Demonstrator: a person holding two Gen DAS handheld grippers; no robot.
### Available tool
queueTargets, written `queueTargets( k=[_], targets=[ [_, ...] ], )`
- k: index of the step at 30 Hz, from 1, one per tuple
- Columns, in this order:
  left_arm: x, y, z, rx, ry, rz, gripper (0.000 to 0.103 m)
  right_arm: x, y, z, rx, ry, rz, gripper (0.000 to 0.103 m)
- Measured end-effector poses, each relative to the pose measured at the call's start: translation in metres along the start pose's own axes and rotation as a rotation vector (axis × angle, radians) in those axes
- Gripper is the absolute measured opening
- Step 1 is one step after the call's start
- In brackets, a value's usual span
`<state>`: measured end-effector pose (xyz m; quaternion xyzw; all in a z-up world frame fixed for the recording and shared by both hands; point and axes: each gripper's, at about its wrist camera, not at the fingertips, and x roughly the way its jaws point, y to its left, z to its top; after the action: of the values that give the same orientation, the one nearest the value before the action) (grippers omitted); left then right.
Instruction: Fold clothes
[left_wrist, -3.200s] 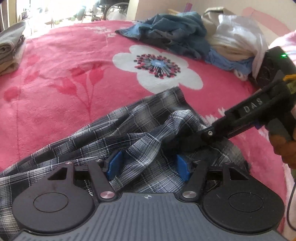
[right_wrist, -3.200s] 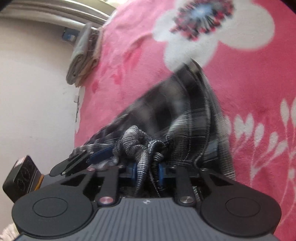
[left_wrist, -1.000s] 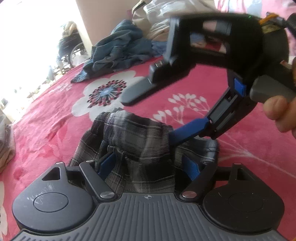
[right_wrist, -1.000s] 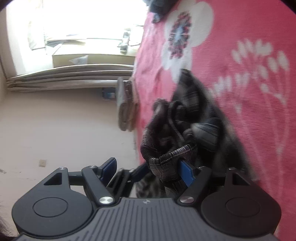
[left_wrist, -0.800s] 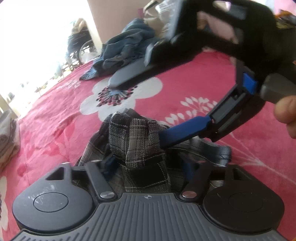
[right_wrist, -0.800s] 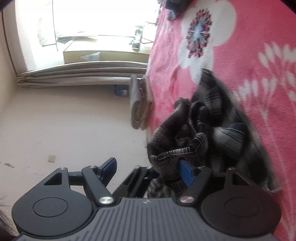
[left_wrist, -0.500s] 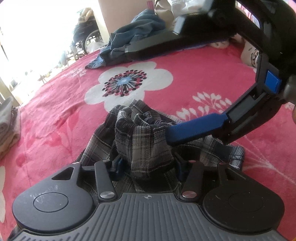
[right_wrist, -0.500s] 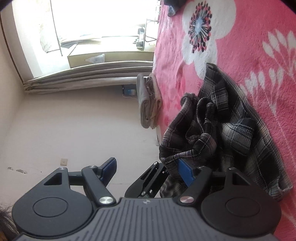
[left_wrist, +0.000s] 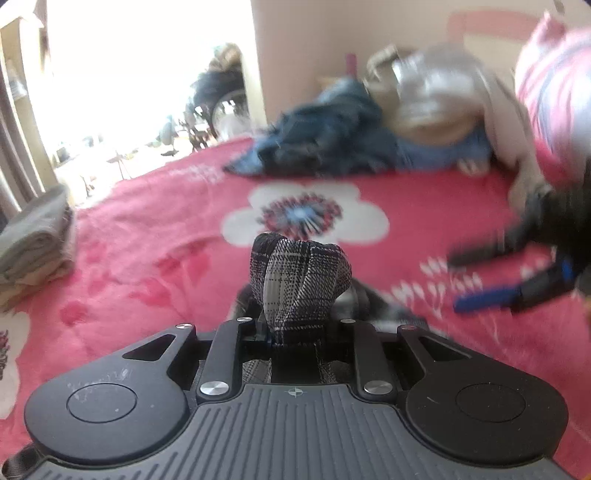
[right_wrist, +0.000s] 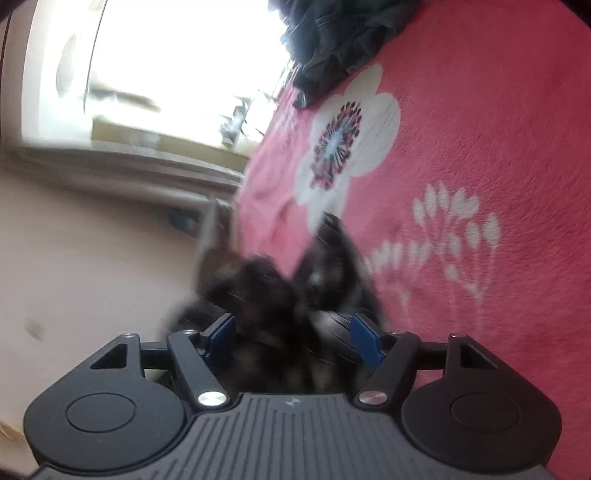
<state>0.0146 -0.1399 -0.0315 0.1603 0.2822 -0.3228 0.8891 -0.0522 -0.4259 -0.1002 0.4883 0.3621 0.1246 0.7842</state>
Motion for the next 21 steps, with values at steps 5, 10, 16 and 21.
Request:
queueTargets(
  k=[5, 10, 16, 21],
  targets=[
    [-0.025, 0.028, 0.007, -0.089, -0.066, 0.018, 0.019, 0.012, 0.029, -0.013, -0.284, 0.033, -0.183, 0.064],
    [-0.037, 0.047, 0.004, -0.139, -0.093, 0.028, 0.019, 0.038, 0.047, -0.028, -0.528, 0.086, -0.321, 0.048],
    [-0.045, 0.06, 0.002, -0.175, -0.122, 0.025, 0.019, 0.049, 0.068, -0.047, -0.695, 0.075, -0.435, 0.006],
    [-0.053, 0.071, 0.005, -0.2, -0.146, 0.025, 0.019, 0.013, 0.081, -0.055, -0.573, 0.058, -0.437, 0.005]
  ],
)
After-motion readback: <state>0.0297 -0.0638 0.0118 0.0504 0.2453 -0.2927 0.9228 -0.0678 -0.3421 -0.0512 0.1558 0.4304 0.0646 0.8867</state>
